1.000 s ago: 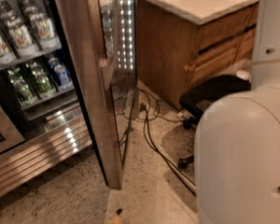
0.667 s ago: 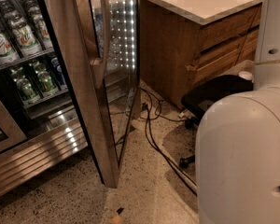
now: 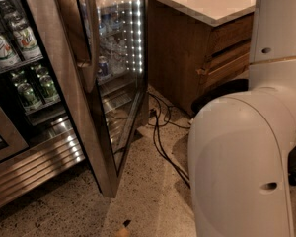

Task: Close right fridge door

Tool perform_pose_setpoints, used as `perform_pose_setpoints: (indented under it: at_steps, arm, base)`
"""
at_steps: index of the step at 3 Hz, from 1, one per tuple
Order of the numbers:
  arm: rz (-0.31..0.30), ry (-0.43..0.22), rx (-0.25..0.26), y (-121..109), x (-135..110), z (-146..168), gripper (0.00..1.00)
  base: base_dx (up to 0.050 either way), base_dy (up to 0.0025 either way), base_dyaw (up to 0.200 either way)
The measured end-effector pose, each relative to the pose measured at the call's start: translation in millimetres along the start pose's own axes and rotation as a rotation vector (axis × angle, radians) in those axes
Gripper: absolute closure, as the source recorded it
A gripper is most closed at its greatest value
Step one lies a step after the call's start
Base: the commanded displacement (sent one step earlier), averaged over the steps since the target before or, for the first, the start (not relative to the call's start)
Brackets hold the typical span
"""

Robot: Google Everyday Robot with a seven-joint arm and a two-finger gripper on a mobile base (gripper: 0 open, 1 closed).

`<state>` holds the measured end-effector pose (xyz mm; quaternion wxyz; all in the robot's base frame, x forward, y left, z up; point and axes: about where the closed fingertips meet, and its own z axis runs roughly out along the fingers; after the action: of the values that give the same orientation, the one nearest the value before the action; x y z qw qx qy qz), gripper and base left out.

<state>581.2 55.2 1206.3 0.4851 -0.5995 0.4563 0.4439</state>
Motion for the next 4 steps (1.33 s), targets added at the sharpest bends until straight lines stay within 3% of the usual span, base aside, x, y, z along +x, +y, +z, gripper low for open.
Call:
perform_pose_setpoints:
  at_steps: [1,3,4]
  arm:
    - [-0.018,-0.017,-0.068,2,-3,30,1.00]
    - [-0.038,-0.033,-0.098,2,0,38,1.00]
    - [-0.089,-0.057,-0.176,3,7,67,1.00]
  base:
    - [0.000,0.00000,0.000]
    - [0.000,0.00000,0.000]
    - [0.000,0.00000,0.000]
